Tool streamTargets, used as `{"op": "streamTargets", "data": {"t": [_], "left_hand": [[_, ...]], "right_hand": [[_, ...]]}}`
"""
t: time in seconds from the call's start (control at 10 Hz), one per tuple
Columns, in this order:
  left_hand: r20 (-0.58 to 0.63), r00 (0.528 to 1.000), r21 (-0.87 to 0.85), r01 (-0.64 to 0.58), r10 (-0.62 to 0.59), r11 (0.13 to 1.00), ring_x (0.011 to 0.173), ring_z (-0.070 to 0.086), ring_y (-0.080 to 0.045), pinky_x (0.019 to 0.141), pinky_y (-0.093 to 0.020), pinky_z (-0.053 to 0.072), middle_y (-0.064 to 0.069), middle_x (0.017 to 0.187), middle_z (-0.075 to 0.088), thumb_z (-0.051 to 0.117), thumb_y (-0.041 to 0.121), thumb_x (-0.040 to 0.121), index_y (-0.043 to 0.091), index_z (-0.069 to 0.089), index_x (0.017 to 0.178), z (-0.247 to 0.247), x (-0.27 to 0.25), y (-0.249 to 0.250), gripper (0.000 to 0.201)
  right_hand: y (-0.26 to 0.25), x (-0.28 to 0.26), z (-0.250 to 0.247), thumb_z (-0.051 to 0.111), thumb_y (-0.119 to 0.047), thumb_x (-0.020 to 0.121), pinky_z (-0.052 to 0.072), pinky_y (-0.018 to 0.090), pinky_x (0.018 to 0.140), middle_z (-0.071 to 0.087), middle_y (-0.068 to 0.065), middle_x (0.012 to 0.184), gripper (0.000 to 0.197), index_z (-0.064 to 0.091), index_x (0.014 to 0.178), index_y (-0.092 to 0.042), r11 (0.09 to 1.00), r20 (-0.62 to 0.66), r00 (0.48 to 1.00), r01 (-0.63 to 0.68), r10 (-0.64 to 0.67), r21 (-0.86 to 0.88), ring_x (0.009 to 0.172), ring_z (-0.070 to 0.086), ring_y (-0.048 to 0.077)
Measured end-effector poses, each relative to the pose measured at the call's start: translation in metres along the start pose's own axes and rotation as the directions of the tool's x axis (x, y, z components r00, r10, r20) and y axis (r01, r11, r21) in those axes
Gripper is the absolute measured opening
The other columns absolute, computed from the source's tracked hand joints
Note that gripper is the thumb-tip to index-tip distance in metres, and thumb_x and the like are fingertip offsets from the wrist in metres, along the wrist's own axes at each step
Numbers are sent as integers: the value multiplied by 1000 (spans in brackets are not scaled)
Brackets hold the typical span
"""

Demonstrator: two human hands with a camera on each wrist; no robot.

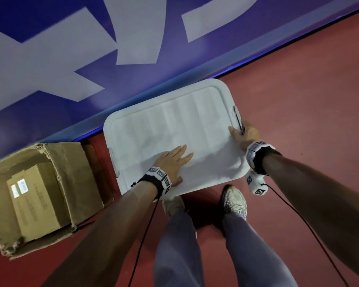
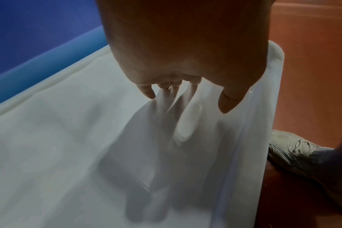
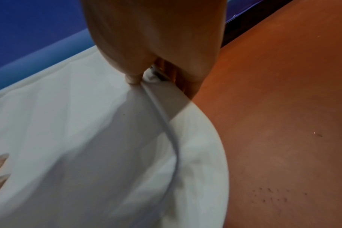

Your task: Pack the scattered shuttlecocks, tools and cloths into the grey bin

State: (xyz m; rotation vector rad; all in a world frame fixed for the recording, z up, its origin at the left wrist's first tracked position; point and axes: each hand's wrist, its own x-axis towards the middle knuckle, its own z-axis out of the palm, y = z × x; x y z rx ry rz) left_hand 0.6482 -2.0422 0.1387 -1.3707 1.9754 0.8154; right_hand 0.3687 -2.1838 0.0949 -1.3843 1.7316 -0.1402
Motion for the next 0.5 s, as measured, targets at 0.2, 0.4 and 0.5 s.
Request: {"op": "streamTargets", "data": {"t": [0.2,0.4,0.5], "left_hand": [[5,1000,-7,5,-5,1000,158,-8,-16,126,-41,15,0,170,-16,60,48,86,37,-6,162,-5,-2,4,101],[57,997,-12,50,-50,999,158,-6,-16,126,-43,14,2,170,-17,60,50,90,37,-7,162,-17,-8,7,99],[20,995,-135,96,-94,986,158,5,-18,126,-42,16,5,172,-6,62,45,93,28,8,164,-38,-20,23,91]], "right_hand": [[-4,-6,10,59,-40,99,54,43,73,66,14,86,30,58,107,-10,991,-92,995,-41,30,-126,84,64,41],[-24,-7,-6,64,-32,97,45,33,72,65,10,91,20,55,98,-14,979,31,992,-118,125,-166,90,65,36],[-45,-17,-30,58,-25,97,53,38,82,67,13,117,24,56,119,-17,962,81,995,-35,59,-270,101,65,36]]}}
